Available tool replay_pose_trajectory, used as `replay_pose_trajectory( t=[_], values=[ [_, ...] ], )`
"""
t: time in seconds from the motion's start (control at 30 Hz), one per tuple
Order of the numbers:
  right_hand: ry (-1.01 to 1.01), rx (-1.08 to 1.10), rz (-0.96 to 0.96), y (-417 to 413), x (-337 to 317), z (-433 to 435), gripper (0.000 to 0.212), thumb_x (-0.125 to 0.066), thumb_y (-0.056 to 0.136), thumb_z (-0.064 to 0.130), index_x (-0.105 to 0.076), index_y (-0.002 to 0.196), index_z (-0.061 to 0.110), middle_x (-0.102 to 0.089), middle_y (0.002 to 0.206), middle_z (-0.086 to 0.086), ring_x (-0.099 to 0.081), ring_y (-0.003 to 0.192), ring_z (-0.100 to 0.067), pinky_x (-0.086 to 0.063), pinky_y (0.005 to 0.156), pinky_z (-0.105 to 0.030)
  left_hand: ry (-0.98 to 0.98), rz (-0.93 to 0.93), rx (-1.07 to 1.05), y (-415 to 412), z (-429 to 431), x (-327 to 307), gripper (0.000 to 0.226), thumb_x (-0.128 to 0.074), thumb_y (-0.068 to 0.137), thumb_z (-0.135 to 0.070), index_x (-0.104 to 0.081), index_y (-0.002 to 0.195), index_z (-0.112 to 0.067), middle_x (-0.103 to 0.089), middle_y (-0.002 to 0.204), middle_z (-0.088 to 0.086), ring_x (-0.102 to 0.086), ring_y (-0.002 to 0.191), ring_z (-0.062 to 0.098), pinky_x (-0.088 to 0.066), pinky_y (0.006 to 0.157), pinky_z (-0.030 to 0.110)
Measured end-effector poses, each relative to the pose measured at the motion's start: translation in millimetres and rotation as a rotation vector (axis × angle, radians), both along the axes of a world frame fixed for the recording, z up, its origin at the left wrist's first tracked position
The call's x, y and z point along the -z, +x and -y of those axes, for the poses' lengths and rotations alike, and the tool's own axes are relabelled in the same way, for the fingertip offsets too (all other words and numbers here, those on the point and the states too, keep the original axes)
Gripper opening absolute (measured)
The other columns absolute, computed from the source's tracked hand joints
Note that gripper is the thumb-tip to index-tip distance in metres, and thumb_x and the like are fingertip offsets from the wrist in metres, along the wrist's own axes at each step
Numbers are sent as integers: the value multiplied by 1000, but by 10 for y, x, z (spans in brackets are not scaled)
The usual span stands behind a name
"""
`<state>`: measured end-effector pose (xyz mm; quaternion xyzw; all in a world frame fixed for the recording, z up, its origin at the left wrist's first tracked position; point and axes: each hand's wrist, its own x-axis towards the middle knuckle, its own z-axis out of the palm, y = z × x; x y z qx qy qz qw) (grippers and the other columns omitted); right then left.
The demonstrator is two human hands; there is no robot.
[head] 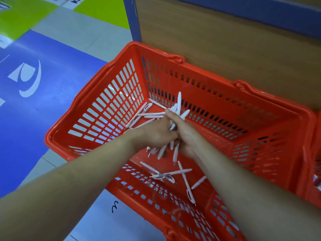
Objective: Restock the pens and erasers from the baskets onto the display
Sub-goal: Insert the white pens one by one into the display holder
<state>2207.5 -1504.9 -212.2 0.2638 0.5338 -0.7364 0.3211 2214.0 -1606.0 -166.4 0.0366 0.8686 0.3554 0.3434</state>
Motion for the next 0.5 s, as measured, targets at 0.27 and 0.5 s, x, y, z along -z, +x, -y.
replay_pose_trajectory(
  t=[0.27, 0.5],
  values=[
    [-168, 331, 110, -34, -399, 81, 16, -57, 80, 26, -55, 71, 13, -57, 63, -7, -59, 55, -22, -50, 56, -25, 232, -254, -445, 370, -12, -393, 36, -54, 82, -48, -58, 114, -33, -70, 94, 0, -67, 89, 17, -52, 81, 35],
    [-414, 440, 85, 226, -1647, 61, 37, -49, 87, 14, -45, 50, 15, -45, 53, 0, -48, 48, -11, -40, 52, -21, 588, -37, -1174, 800, 69, -1506, 19, -51, 93, -27, -69, 92, -21, -65, 84, -1, -61, 80, 13, -49, 67, 27]
  ],
)
